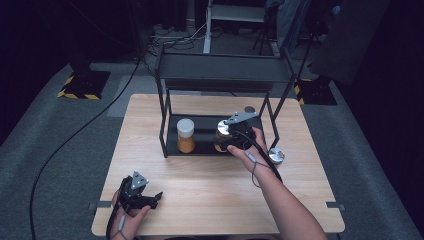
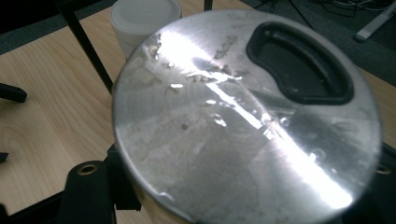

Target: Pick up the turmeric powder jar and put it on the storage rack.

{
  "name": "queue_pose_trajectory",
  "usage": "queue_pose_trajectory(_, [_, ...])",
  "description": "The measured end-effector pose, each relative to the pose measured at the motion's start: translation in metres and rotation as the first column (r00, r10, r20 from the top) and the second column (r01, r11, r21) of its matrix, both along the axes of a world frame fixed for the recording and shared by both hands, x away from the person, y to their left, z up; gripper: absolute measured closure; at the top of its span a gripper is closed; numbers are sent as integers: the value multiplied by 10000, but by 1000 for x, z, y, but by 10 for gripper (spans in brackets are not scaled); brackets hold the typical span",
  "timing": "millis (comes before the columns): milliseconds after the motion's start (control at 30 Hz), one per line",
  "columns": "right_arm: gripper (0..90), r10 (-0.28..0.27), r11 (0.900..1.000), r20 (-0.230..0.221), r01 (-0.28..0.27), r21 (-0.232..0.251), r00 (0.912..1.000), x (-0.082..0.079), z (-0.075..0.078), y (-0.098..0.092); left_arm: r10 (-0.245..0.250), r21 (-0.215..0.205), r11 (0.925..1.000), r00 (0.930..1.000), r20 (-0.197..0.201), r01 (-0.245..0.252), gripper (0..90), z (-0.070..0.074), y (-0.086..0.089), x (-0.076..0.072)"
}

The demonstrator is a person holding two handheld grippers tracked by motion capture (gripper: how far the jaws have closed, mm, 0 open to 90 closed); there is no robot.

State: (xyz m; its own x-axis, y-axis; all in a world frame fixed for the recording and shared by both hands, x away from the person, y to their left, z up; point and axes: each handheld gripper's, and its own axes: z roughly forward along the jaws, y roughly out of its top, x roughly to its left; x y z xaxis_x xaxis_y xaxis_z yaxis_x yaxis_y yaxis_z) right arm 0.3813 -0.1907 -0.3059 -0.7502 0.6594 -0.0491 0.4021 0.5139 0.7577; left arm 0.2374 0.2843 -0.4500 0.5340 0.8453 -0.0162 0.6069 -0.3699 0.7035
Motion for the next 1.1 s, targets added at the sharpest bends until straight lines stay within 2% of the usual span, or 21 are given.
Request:
queue_pose_trajectory(267, [316,143,9999,3,-143,-6,9999,9,-8,14,-13,2,10000,10000,-10,13,57,0,0,0])
queue_pose_trajectory(567, [316,93,9996,-191,-98,-261,9998,19,-19,30,-57,3,10000,10000,1,57,57,0,2,0])
queue_pose_trajectory(1100, [316,-211,9994,-504,197,-283,9985,34,-51,44,-66,7,10000,10000,6,66,56,0,2,0])
